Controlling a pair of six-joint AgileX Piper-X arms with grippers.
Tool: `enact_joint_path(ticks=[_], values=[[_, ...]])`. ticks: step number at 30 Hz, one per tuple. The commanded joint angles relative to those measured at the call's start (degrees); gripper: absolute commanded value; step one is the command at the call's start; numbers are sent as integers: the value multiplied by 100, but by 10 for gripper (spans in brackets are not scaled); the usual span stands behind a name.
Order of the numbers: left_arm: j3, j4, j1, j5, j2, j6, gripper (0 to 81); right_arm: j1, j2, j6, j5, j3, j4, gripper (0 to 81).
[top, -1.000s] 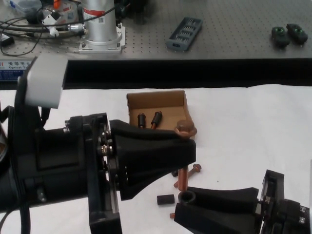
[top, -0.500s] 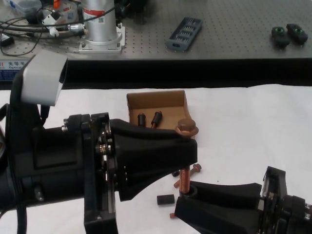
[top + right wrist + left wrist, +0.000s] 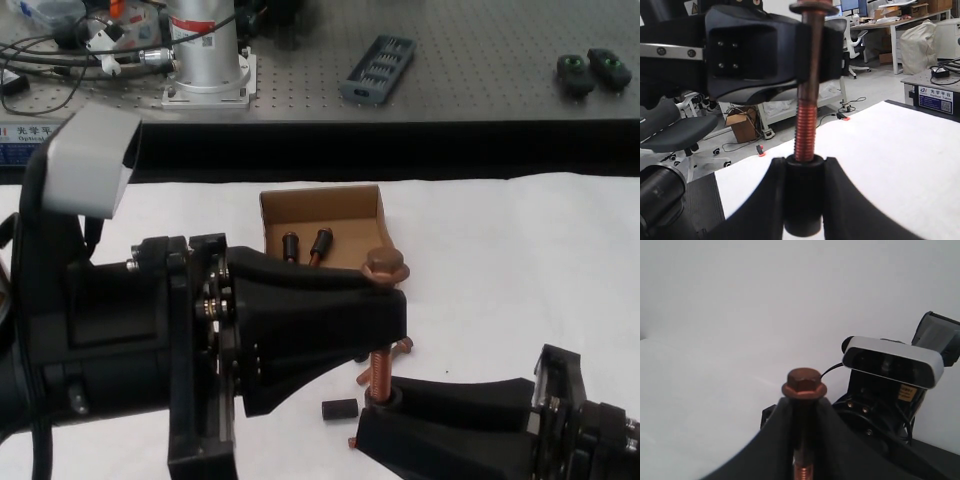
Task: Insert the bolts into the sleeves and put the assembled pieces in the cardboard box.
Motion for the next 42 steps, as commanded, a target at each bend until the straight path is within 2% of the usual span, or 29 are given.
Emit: enact_joint_path(ticks=[1,5,14,16,18,22,24,29,39,42], values=[[-76,-134,-33,107,-14,-69,6,27,136,40,-26,-38,-465,32],[-76,-134,-33,132,-14,-69,6,27,419,40,-110,-73,-879,32],[-76,-134,-33,264,-14,-122,6,2,479,-94,-85,-72,-909,32],[-76,-134,-33,501,-14,-122,15,4,479,-94,-85,-72,-927,32],[-76,-122,-33,734,-14,-122,99,4,479,-94,-85,-72,-960,32],[-76,-121,-33,743,-14,-122,373,4,479,-94,-85,-72,-988,32],[-76,-121,-33,594,-14,-122,441,4,479,-94,8,-72,-996,32],[-76,-121,-33,446,-14,-111,398,4,479,-94,72,-72,-991,32],[-76,-135,-33,-64,-14,-30,398,4,479,-207,3,-72,-1335,32],[-76,-271,-33,-18,-14,-31,333,4,479,-487,73,-72,-1311,32]])
